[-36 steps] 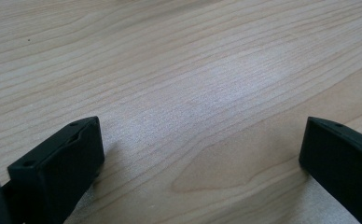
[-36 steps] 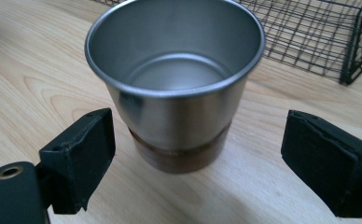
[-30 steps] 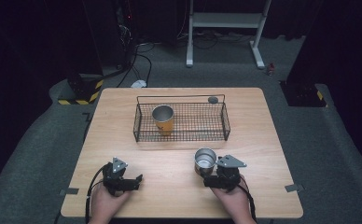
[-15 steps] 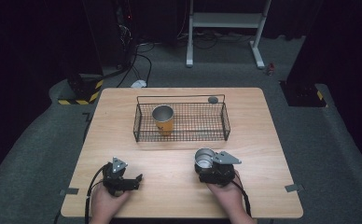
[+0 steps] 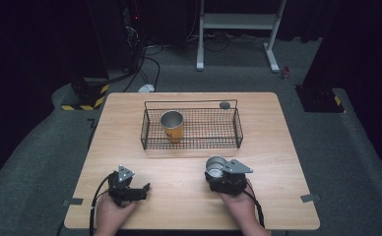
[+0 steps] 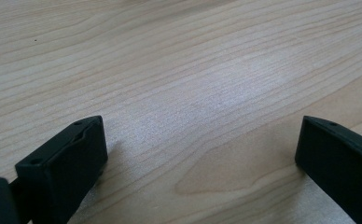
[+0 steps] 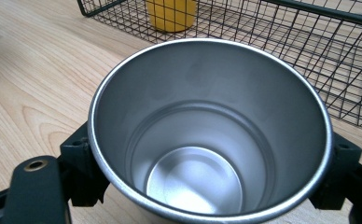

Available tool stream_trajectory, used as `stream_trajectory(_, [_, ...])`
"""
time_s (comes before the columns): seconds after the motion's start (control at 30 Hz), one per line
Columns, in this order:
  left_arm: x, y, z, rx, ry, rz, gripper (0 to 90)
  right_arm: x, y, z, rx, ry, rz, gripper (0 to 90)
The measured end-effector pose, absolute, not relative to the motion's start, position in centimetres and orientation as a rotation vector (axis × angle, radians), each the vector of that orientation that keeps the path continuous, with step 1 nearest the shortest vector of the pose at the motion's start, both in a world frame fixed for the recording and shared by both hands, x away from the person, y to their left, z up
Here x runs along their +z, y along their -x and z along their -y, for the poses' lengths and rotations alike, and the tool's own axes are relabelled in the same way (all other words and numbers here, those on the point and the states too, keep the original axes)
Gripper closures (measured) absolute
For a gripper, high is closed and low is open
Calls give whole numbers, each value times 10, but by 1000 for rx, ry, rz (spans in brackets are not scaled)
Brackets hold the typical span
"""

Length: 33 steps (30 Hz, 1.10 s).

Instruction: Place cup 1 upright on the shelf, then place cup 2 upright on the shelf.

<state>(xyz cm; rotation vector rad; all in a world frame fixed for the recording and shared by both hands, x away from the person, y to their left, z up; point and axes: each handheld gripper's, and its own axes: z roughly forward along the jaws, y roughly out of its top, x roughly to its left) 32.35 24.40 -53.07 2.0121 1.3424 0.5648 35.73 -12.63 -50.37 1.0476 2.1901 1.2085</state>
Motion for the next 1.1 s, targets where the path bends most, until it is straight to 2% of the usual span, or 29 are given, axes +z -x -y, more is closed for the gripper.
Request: stream_trajectory(1.1, [-530, -324, -244, 565, -2021, -1338, 22, -483, -347, 142, 1195, -1028, -2095, 183])
